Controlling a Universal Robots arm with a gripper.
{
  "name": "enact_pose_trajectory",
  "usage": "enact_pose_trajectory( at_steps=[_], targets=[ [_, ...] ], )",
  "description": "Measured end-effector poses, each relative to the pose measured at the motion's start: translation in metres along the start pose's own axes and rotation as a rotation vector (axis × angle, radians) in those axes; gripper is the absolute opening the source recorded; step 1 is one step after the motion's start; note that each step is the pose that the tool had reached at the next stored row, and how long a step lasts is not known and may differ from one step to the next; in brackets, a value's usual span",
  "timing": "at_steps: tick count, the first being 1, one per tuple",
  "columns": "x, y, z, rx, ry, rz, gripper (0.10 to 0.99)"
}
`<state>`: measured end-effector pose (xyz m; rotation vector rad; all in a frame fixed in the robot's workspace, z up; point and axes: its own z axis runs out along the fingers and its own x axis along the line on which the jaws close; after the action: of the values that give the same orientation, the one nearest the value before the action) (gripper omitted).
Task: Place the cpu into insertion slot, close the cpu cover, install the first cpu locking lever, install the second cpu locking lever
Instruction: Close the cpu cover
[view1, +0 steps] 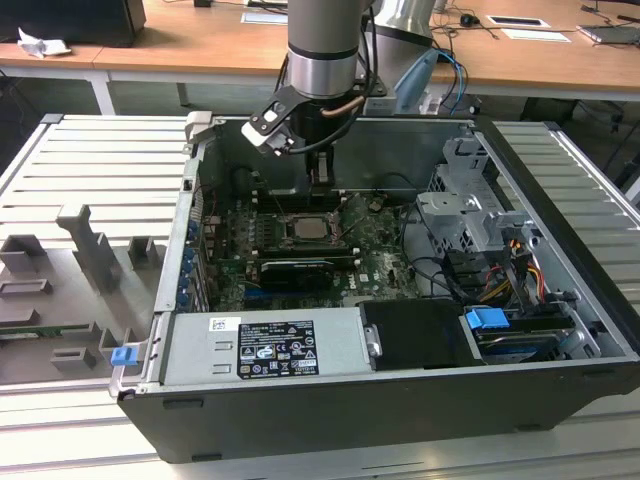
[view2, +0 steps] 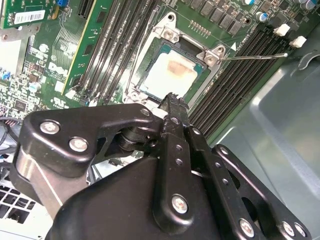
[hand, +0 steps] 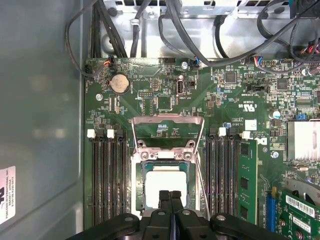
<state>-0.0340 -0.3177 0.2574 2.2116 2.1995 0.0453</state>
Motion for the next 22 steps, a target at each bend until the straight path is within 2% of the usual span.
enact_pose_trajectory(
  at_steps=[13,18,22],
  targets=[
    [0.0001,0.0061,0.0001,0.0,0.0001,0.0,0.106],
    [0.0002,0.0066,-0.0112,0.0,-0.0003,0.0,0.106],
    [0.0003,0.0093,-0.0133,0.0,-0.0001,0.0,0.106]
  ],
)
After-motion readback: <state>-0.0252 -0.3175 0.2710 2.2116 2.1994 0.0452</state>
